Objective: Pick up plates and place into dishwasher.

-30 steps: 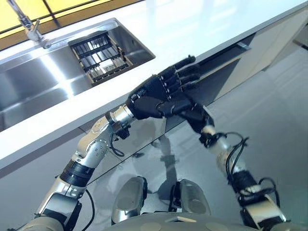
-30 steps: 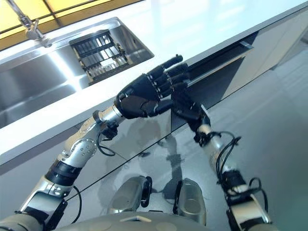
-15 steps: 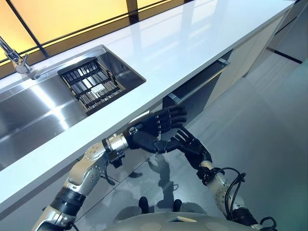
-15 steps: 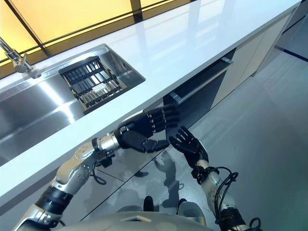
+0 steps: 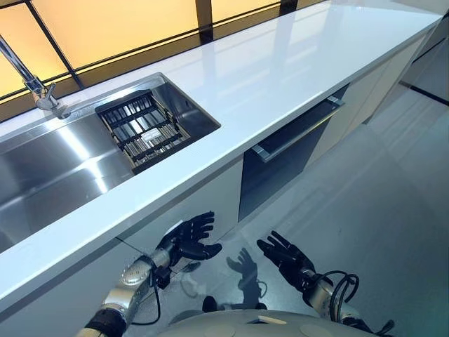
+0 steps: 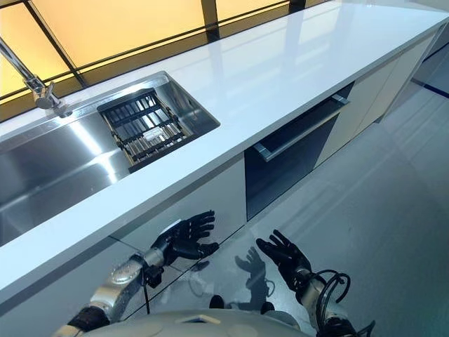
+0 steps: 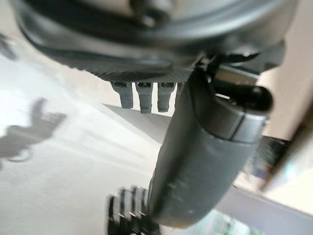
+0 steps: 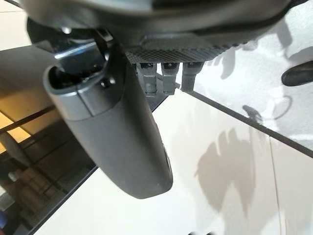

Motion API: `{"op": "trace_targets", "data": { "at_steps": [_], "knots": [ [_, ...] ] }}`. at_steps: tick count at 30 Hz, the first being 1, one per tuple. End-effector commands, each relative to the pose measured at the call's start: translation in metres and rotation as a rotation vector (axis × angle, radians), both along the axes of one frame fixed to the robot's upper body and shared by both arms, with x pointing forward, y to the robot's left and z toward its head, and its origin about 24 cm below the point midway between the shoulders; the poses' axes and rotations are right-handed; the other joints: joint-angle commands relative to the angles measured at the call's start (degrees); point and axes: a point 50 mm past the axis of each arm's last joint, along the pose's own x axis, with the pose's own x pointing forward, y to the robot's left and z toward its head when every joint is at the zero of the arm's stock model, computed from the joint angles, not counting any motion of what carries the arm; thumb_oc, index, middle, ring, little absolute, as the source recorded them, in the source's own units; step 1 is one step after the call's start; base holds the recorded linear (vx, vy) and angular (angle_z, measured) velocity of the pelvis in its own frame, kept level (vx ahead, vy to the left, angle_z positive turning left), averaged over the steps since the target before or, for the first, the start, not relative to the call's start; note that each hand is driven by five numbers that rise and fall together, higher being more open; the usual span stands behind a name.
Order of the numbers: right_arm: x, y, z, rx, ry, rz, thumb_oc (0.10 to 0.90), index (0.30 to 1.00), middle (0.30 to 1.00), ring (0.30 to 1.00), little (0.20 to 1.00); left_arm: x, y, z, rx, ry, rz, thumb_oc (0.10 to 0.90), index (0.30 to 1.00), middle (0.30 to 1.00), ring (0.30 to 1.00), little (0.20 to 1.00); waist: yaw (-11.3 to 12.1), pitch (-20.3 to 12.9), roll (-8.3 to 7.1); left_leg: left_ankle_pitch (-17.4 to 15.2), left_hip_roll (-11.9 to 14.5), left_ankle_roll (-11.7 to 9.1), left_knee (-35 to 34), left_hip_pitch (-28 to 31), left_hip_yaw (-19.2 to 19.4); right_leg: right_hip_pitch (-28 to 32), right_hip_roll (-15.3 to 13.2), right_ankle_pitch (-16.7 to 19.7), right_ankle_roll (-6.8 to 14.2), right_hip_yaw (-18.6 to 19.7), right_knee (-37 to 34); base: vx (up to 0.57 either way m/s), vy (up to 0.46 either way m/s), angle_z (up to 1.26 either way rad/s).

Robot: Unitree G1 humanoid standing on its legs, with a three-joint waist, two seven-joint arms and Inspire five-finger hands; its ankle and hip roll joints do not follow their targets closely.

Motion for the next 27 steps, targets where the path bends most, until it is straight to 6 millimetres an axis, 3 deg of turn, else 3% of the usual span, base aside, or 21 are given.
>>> {"op": "trace_targets", "data": {
  "at_steps": [1,4,9,11,18,27],
  "knots": [
    [0.034,0.009,0.014,0.058,-0.144,0.019,0.8,0.9,0.9,0.9,0.9,0.022,-0.006,0.002,0.072,-0.061,-0.018,0.8,0.9,0.9,0.9,0.9,0.7,-1.0,-0.9,-1.4,0.0,0.3,0.3,-0.6,3.0,-2.2,-2.2,4.8,3.2,1.5,1.1,0.07,-0.017,-0.01],
    [0.021,0.007,0.001,0.032,-0.059,0.063,0.8,0.9,0.9,0.9,0.9,0.004,-0.003,-0.019,0.13,0.066,0.02,0.8,0.9,0.9,0.9,0.9,0.8,-1.2,-0.99,-1.5,0.1,0.3,0.3,-0.4,3.1,-1.9,-2.2,4.5,3.2,1.5,1.0,0.08,-0.013,-0.01],
    [-0.017,0.012,-0.024,-0.032,0.17,0.195,0.8,0.9,0.9,0.9,0.9,-0.057,0.007,-0.055,0.297,0.402,0.087,0.8,0.9,0.9,0.9,0.9,1.2,-1.8,-1.09,-1.9,0.2,0.5,0.3,0.4,2.8,-1.0,-2.1,3.7,2.9,1.2,1.1,0.13,-0.006,0.03],
    [-0.024,0.015,-0.028,-0.052,0.211,0.217,0.8,0.9,0.9,0.9,0.9,-0.068,0.009,-0.059,0.353,0.464,0.096,0.8,0.9,0.9,0.9,0.9,1.1,-1.9,-1.1,-2.0,0.2,0.4,0.3,0.6,2.6,-0.8,-2.1,3.6,2.9,1.3,1.0,0.11,0.0,0.02],
    [-0.041,0.02,-0.034,-0.075,0.294,0.255,0.8,0.9,0.9,0.9,0.9,-0.08,0.007,-0.064,0.43,0.544,0.143,0.8,0.9,0.9,0.9,0.9,0.8,-2.1,-0.84,-2.1,0.2,0.3,0.3,0.8,2.5,-0.6,-2.1,3.6,3.0,1.5,0.9,0.06,0.012,-0.02],
    [-0.051,0.015,-0.037,-0.079,0.33,0.234,0.8,0.9,0.9,0.9,0.9,-0.074,0.001,-0.063,0.377,0.524,0.145,0.8,0.9,0.9,0.9,0.9,-0.1,-1.6,-0.5,-2.3,0.1,0.4,0.3,1.1,2.8,-0.8,-1.9,3.6,3.1,2.4,1.2,0.02,0.007,-0.01]
  ]
}}
